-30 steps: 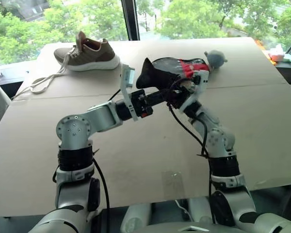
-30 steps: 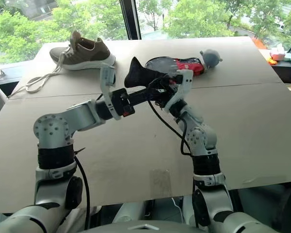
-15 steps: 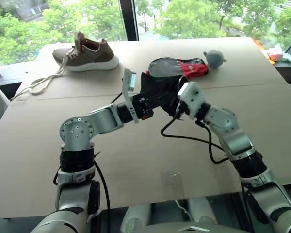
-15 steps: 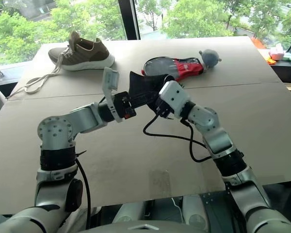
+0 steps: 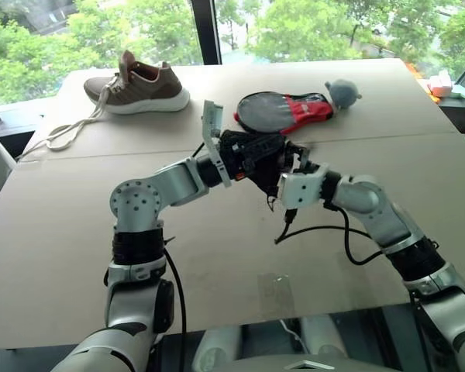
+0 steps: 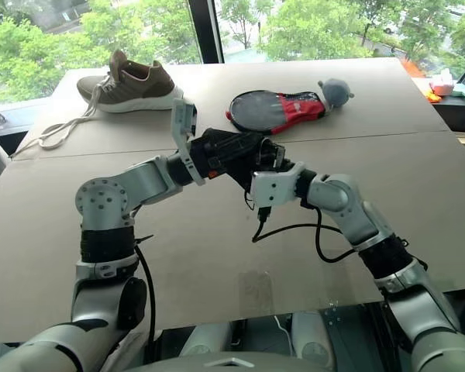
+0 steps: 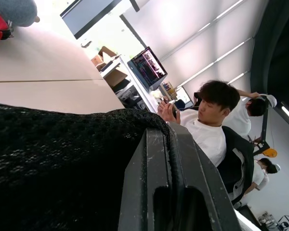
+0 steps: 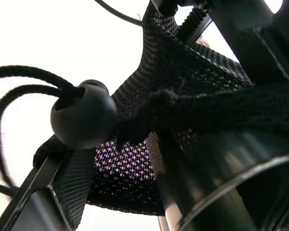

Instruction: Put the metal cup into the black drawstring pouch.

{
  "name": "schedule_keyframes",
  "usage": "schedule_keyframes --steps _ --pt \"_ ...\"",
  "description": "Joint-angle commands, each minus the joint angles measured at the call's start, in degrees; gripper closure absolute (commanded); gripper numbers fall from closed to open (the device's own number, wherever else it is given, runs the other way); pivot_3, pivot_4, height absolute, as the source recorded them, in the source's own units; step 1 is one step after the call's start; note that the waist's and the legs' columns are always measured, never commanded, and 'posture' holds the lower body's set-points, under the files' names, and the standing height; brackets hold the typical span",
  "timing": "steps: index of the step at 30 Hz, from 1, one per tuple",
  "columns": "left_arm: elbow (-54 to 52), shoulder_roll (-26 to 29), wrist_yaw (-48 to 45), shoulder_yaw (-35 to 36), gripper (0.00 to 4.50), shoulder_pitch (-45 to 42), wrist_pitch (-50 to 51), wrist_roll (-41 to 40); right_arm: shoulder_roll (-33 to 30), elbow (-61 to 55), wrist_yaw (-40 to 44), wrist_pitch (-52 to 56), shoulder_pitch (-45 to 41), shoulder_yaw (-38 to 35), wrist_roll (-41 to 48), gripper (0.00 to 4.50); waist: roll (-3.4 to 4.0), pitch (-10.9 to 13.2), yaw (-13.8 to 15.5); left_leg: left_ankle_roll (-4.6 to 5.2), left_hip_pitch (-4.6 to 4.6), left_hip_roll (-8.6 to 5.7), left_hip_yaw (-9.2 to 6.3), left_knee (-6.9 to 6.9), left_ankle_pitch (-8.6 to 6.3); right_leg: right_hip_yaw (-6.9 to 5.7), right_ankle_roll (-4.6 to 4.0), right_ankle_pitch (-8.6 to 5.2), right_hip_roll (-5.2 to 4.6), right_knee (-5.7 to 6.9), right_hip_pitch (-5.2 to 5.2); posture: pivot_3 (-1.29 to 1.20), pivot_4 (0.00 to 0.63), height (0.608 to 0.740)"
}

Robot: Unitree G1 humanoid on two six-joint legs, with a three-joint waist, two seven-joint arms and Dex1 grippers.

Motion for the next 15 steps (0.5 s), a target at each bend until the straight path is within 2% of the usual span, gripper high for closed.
schedule_keyframes --steps 1,2,3,10,15 --pt "-2.1 -0.6 -0.3 1.8 4.50 -2.2 -1.4 -2.9 0.6 -1.5 1.0 0.4 0.9 -0.5 0.6 0.33 0.00 0.0 0.0 0.00 0.00 0.00 -0.01 0.00 0.00 0.00 0.00 0.00 0.00 0.00 0.00 0.00 0.150 0.736" --pt "-2.1 -0.6 -0.2 1.8 4.50 -2.2 -1.4 -3.0 0.5 -1.6 1.2 0.4 1.1 -0.7 0.6 0.88 0.00 0.0 0.1 0.00 0.00 0.00 -0.01 0.00 0.00 0.00 0.00 0.00 0.00 0.00 0.00 0.00 0.150 0.736" --pt "-2.2 -0.6 -0.1 1.8 4.50 -2.1 -1.4 -3.1 0.3 -1.7 1.5 0.3 1.3 -1.0 0.7 1.13 0.00 0.0 0.2 0.00 -0.01 -0.01 -0.02 0.01 0.00 -0.01 0.00 0.00 -0.01 0.00 0.01 0.00 0.150 0.736" --pt "-2.5 -0.7 0.2 1.5 4.50 -1.8 -1.5 -3.3 0.1 -2.9 3.5 2.2 2.1 -2.4 2.3 4.41 0.00 0.0 0.1 0.00 0.00 -0.02 -0.02 0.00 0.00 -0.01 0.00 0.00 -0.01 0.01 0.01 0.00 0.150 0.736" --pt "-2.6 -0.4 0.0 1.4 4.50 -1.4 -1.4 -3.9 -0.4 -4.5 5.8 4.8 2.5 -3.3 4.4 4.47 0.00 0.0 0.1 0.00 0.00 -0.01 -0.01 0.01 0.00 0.00 0.00 0.00 -0.01 0.01 0.01 0.00 0.150 0.736"
